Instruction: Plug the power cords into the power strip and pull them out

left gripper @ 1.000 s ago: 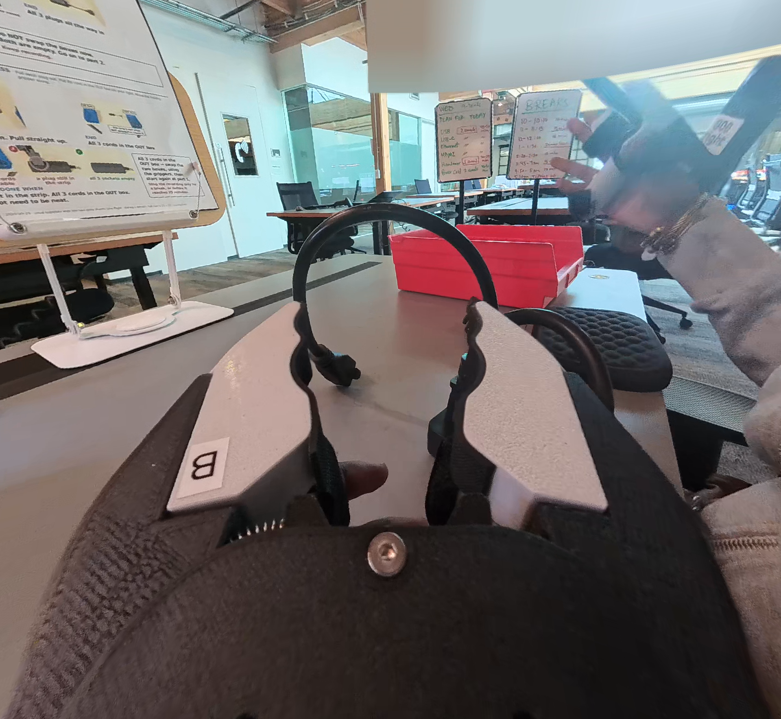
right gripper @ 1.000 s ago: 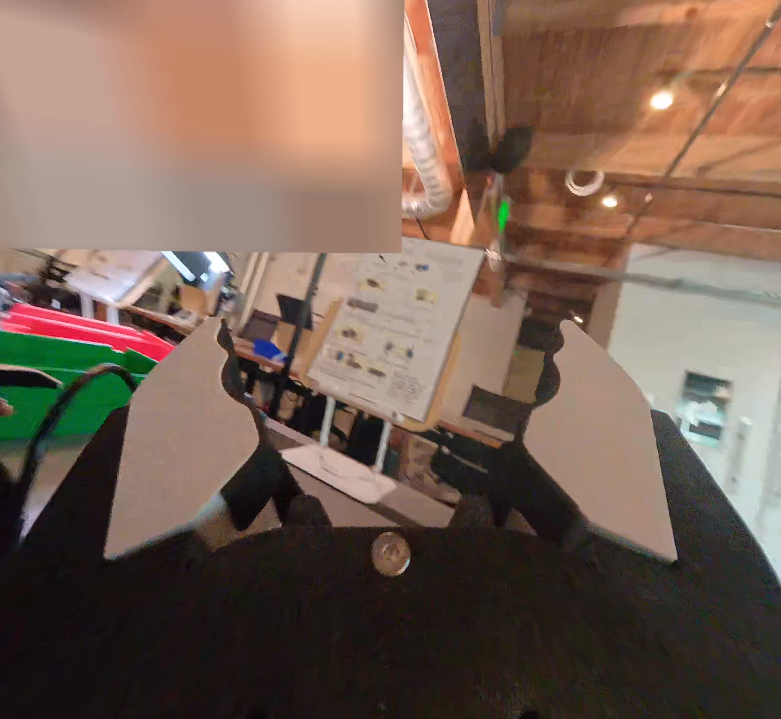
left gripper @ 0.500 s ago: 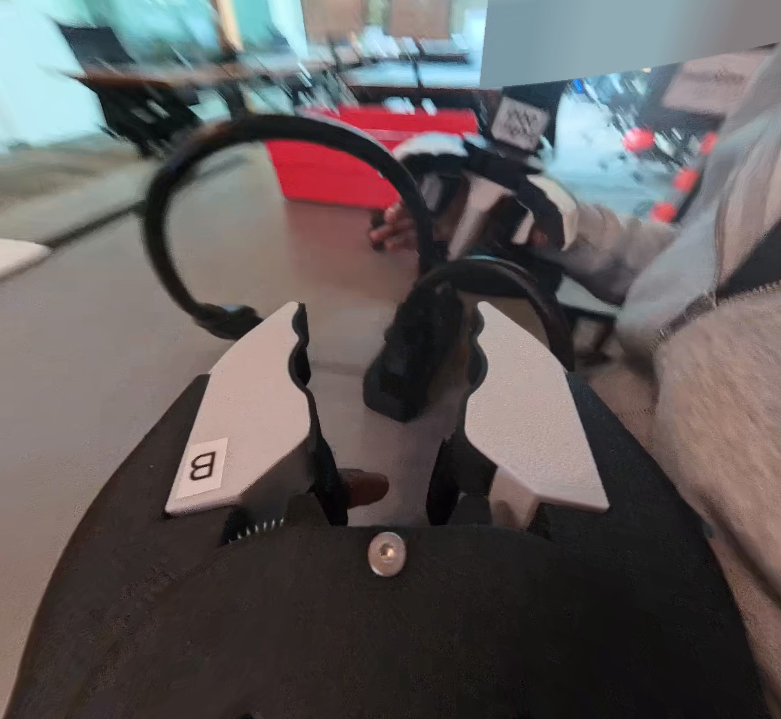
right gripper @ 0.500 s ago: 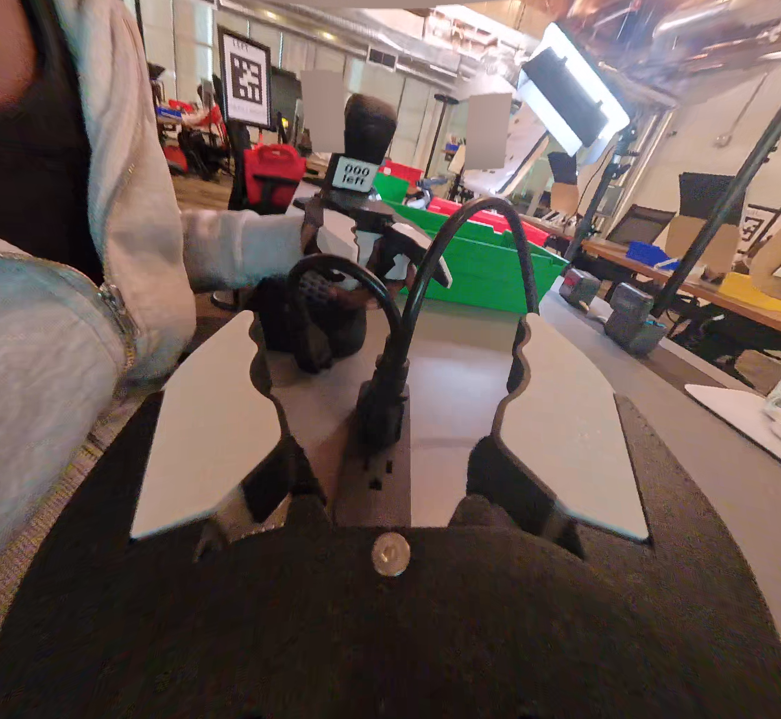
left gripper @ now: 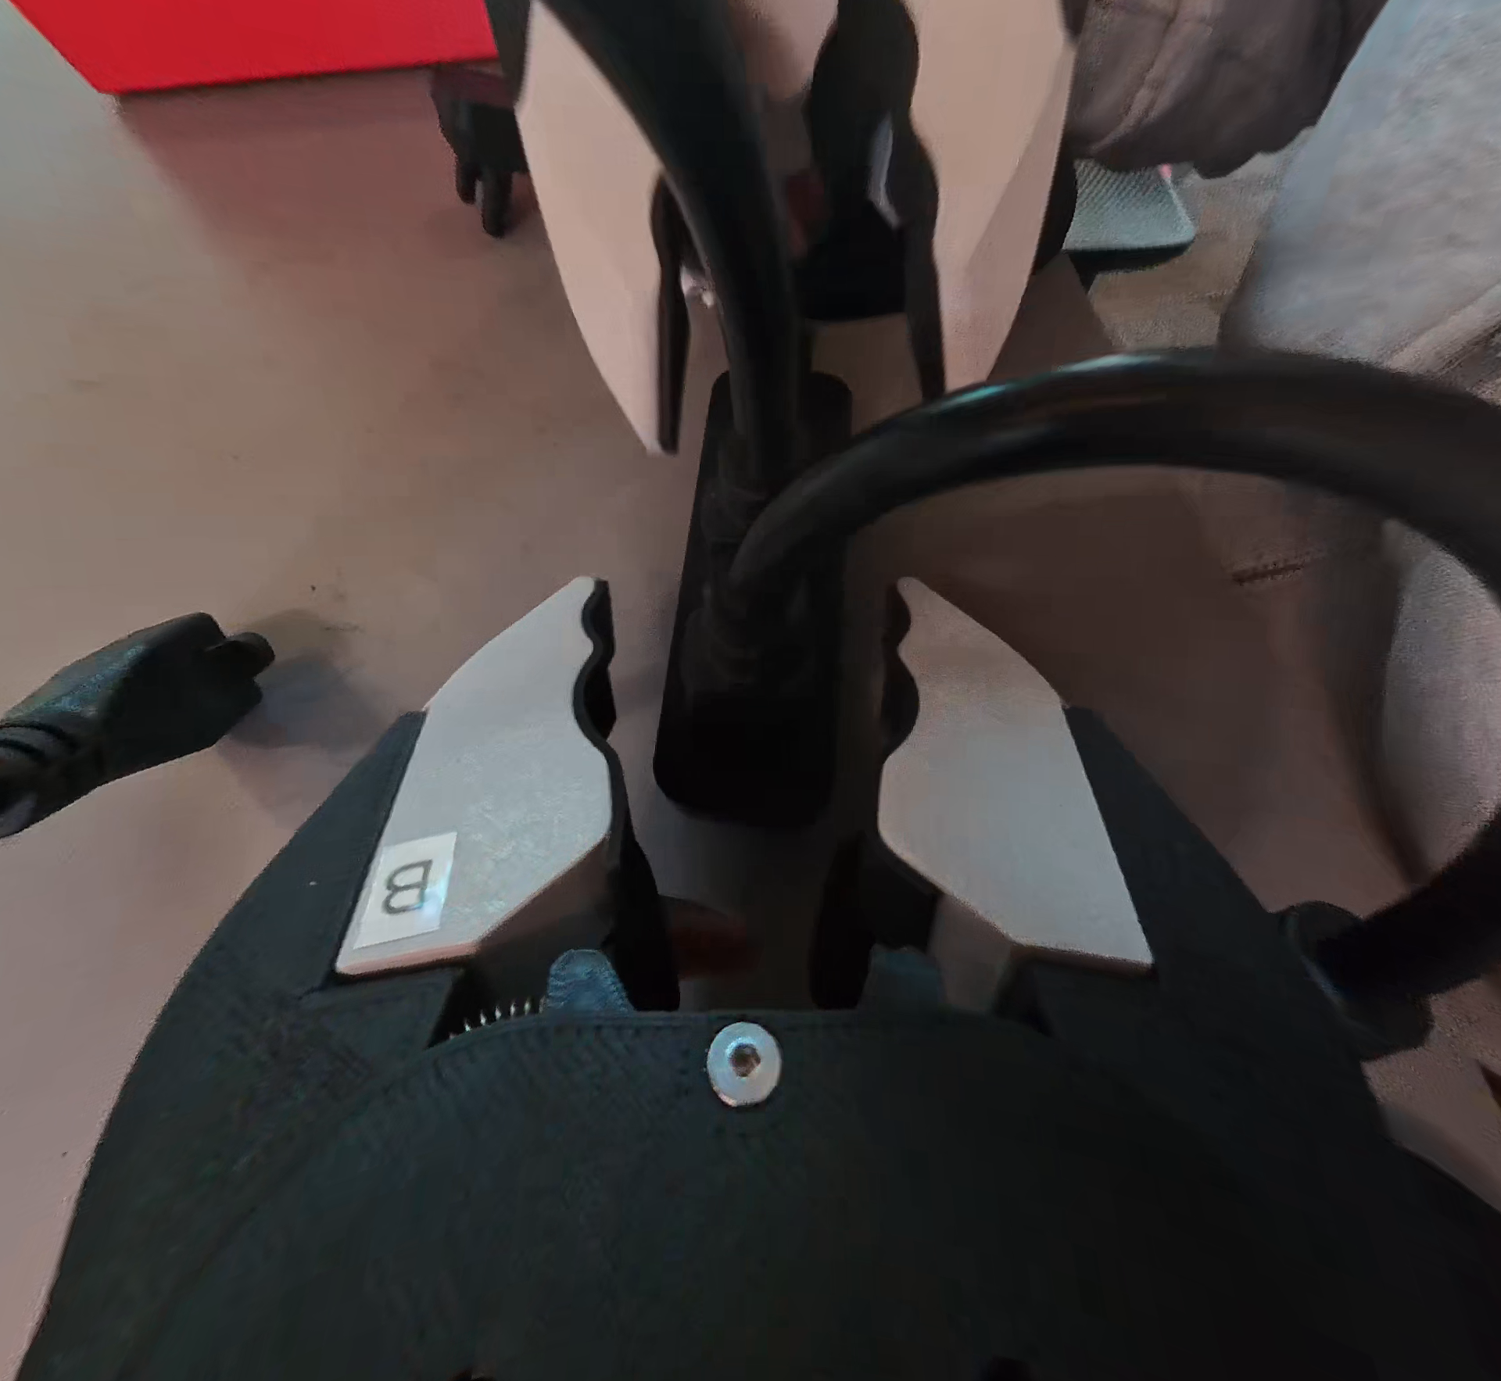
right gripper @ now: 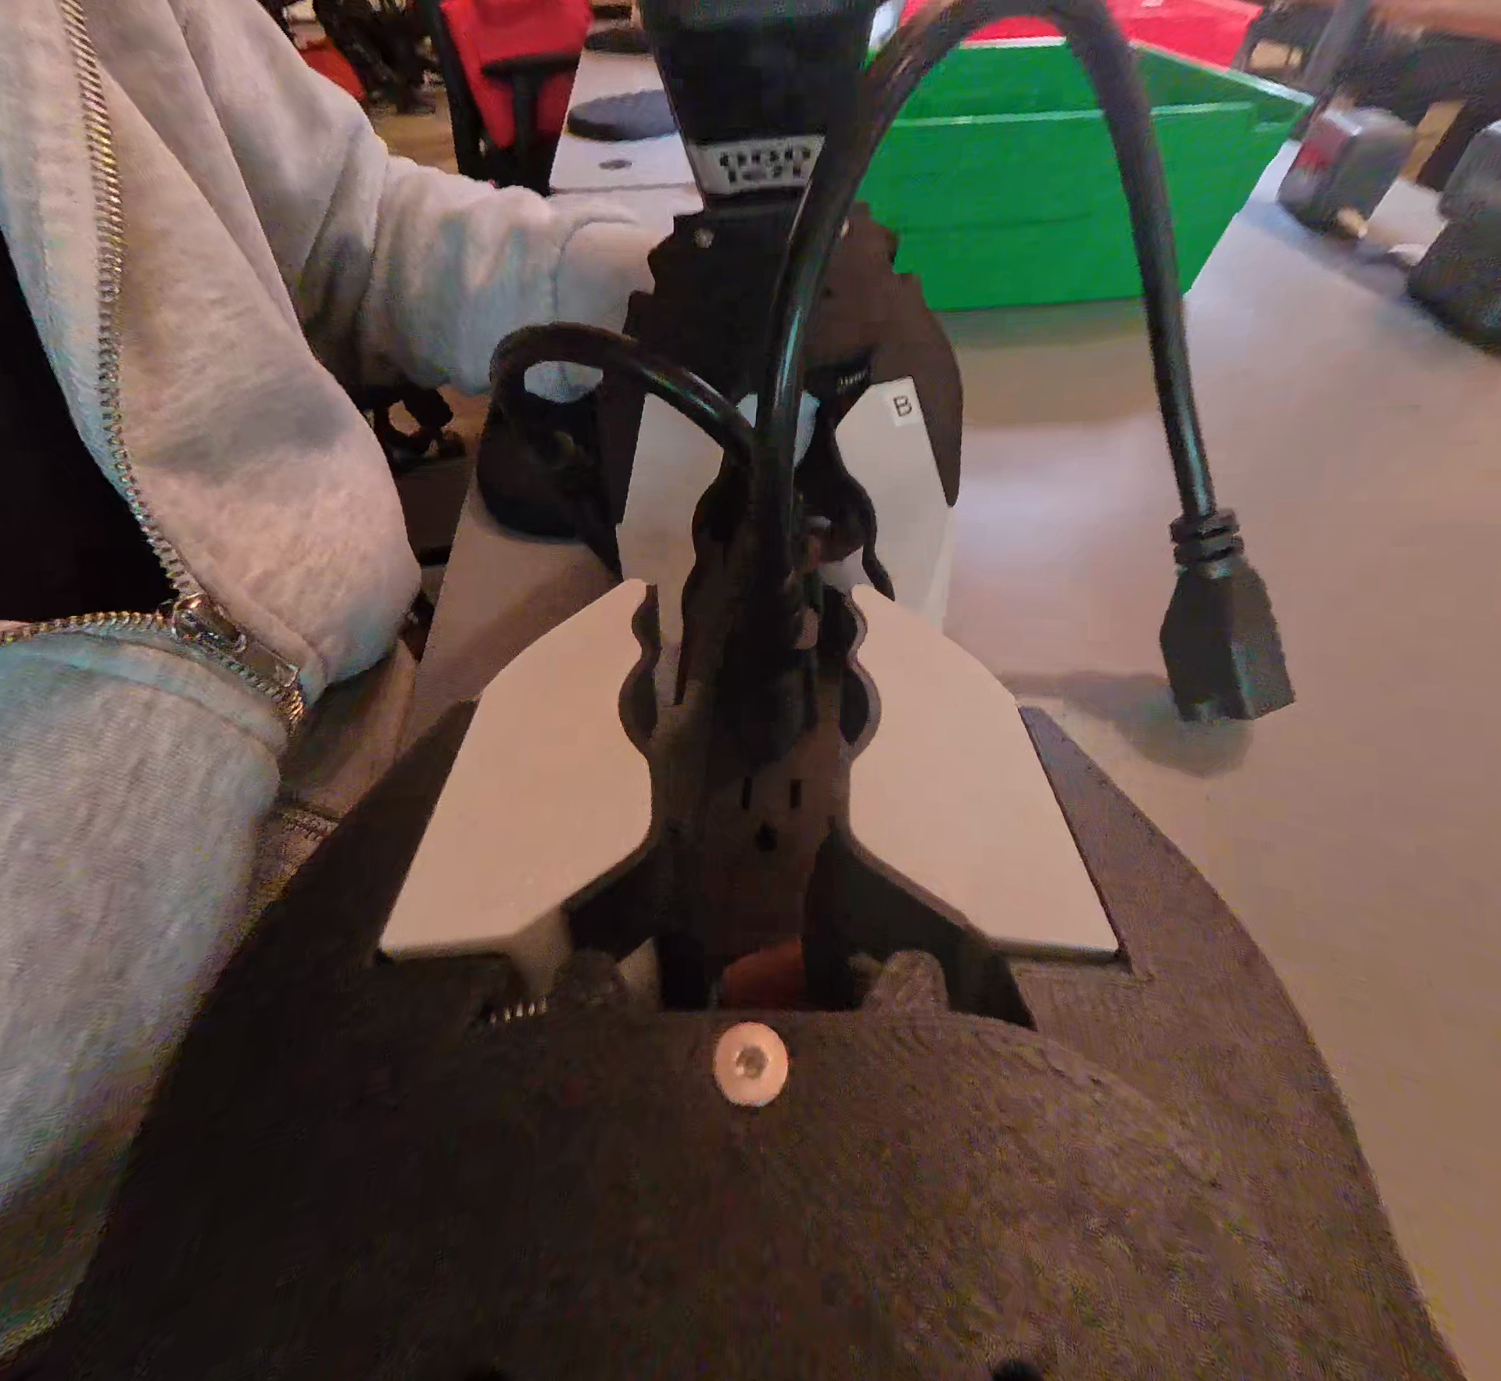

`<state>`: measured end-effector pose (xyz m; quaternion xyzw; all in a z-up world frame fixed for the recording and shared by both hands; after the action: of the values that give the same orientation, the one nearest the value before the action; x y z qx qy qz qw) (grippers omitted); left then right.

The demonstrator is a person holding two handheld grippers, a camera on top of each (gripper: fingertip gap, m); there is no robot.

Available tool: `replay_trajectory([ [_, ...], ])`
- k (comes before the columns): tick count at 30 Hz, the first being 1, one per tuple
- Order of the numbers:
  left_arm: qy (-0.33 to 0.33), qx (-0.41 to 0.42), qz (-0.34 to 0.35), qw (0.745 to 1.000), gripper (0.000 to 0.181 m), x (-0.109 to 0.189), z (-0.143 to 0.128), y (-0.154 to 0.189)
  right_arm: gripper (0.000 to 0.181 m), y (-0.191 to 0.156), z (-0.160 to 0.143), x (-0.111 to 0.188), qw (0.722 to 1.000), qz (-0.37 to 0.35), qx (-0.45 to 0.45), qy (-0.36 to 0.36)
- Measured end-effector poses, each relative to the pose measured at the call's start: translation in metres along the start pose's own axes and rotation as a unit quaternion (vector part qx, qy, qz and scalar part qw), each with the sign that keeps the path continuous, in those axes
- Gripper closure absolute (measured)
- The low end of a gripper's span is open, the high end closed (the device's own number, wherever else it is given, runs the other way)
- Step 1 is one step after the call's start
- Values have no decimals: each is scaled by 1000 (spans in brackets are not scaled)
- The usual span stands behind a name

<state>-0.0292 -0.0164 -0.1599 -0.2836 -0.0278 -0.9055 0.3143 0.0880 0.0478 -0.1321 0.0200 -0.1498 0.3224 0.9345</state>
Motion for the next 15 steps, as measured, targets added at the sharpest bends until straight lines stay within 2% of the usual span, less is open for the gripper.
replay_trajectory([
  [3, 16, 20, -5, 1000, 130, 3, 1, -4, 138, 0, -4, -12, 998, 10, -2, -70],
  [7, -11, 18, -24, 999, 137, -1, -2, -3, 138, 1, -13, -26, 990, 2, 4, -138],
  [13, -21, 11, -25, 999, 138, -2, -3, -3, 140, -4, -13, -25, 990, -12, 23, -136],
  [15, -23, 17, -36, 999, 130, -1, -4, -3, 140, -4, -12, -23, 993, -6, 16, -120],
])
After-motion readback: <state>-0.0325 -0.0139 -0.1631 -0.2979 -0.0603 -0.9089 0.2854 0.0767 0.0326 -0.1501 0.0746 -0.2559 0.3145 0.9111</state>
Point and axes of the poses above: each gripper's, where its closed fingertips meet, x back along the fingers, z out of its top, y = z × x across the jaws, the point moved 8 cm from there along x, back along the fingers, and after that the axes turned 8 degrees about z, right-handed, at the moved point
